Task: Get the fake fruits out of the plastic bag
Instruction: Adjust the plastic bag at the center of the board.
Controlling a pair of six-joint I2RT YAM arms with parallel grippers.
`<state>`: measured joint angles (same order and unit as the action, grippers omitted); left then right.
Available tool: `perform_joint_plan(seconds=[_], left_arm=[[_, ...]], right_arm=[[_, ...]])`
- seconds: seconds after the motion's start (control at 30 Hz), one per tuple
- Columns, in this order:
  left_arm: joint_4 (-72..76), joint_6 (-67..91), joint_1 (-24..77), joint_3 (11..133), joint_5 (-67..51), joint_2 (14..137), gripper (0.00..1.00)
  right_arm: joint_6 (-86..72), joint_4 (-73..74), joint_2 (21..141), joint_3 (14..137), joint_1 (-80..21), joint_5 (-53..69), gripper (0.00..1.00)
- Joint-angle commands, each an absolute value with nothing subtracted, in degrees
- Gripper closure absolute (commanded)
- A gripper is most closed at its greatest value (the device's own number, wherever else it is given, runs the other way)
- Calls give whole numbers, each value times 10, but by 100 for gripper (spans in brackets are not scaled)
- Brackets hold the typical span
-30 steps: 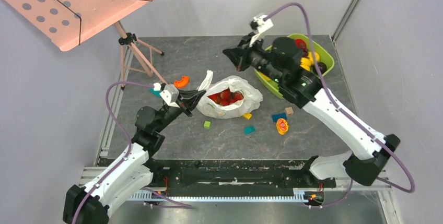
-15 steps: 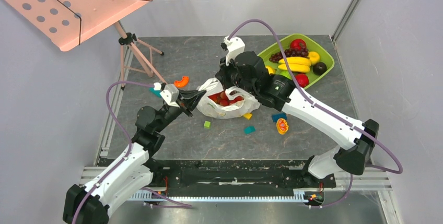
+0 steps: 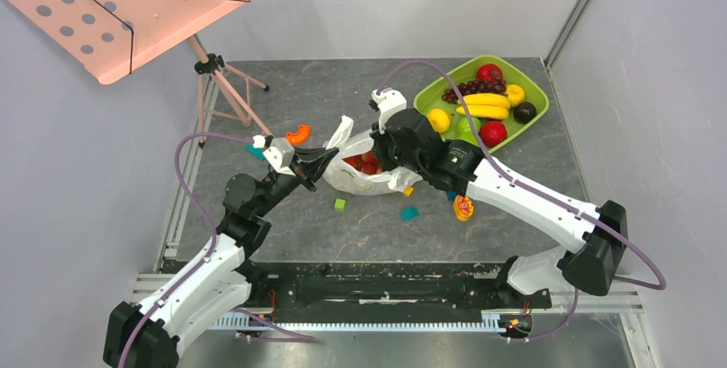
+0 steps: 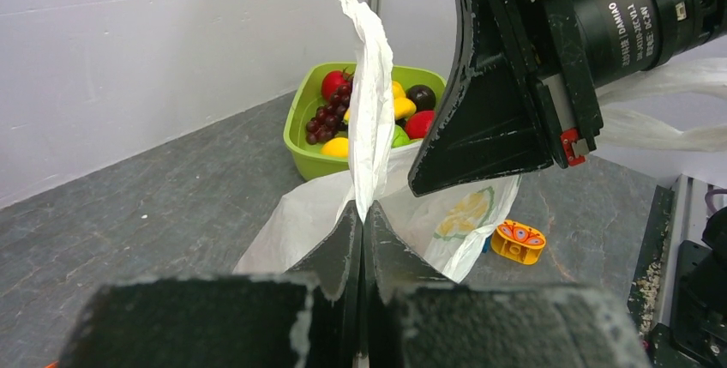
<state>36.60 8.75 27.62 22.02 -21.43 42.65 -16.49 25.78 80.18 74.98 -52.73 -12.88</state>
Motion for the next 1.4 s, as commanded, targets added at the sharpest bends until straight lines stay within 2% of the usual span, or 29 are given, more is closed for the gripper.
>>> perform_joint_plan(seconds=[0.0, 0.23, 0.47, 0.73, 0.9, 0.93, 0.97, 1.0, 1.1, 1.27, 1.37], left_arm=[[392, 120, 275, 238, -213, 421, 98], [385, 111, 275, 235, -218, 412, 98], [355, 107, 275, 231, -178, 404, 98], [322, 97, 275, 224, -128, 376, 98], [310, 85, 275, 232, -163, 374, 97], [300, 83, 275, 242, -175, 375, 88], [288, 82, 275, 251, -183, 376, 70], [270, 82, 275, 266, -185, 376, 57], [171, 59, 275, 329, -188, 377, 27], [15, 48, 275, 443, -123, 379, 1], [-72, 46, 275, 513, -114, 392, 0]], right_arm=[[-169, 232, 795, 733, -527, -154, 100], [-171, 198, 825, 681, -515, -192, 100], [-172, 154, 785, 587, -466, -185, 100], [-150, 44, 727, 455, -365, -57, 100], [-121, 5, 728, 445, -354, -4, 100], [-120, -12, 728, 451, -354, 15, 100], [-120, -18, 728, 456, -354, 32, 100], [-121, -21, 728, 462, -354, 41, 100], [-125, -26, 725, 479, -354, 51, 100], [-127, -25, 736, 507, -354, 75, 100], [-129, -25, 749, 523, -354, 83, 100]])
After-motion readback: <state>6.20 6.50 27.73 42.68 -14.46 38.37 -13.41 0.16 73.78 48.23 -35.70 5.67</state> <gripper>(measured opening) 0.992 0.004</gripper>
